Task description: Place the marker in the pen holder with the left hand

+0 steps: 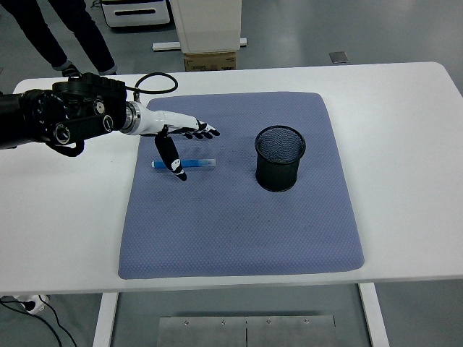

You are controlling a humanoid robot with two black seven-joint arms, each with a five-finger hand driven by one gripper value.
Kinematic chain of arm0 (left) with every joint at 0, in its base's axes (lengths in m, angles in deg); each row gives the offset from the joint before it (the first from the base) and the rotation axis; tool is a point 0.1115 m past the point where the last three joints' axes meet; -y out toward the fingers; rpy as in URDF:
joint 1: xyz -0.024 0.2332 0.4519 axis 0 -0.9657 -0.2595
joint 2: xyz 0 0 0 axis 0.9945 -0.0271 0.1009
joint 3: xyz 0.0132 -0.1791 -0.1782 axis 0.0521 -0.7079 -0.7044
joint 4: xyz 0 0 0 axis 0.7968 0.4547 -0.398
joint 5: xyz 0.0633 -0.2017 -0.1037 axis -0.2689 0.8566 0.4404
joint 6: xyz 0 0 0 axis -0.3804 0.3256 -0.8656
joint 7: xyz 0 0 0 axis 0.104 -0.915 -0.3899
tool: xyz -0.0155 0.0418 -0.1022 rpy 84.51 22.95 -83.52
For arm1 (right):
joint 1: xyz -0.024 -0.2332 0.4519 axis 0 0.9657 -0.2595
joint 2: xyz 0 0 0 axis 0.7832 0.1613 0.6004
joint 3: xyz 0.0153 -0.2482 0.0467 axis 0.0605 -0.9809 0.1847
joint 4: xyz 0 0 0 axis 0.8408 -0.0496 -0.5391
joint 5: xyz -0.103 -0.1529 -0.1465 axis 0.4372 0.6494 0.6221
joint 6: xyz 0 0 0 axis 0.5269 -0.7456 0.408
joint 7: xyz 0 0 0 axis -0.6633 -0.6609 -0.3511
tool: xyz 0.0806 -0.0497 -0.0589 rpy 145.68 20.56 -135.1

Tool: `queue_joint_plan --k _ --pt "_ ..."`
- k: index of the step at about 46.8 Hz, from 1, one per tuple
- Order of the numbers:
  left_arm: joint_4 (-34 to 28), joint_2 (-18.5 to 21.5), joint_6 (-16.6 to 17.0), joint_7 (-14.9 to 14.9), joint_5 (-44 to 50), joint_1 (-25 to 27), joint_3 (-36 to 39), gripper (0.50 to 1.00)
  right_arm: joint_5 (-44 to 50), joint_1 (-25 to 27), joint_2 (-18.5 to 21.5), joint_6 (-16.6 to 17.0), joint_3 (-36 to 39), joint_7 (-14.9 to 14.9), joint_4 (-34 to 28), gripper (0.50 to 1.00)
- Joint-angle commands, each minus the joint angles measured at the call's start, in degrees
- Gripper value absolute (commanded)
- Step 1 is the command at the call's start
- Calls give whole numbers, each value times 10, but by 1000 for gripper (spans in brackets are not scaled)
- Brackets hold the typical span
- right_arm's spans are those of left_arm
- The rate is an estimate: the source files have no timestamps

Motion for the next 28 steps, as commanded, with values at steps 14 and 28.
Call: queue_joint_plan --k 14,28 --pt "3 0 -15 13 -46 3 0 1000 0 0 0 0 0 0 0 1000" --pt "8 -6 -14 28 -72 -2 0 976 0 0 0 0 0 0 0 1000"
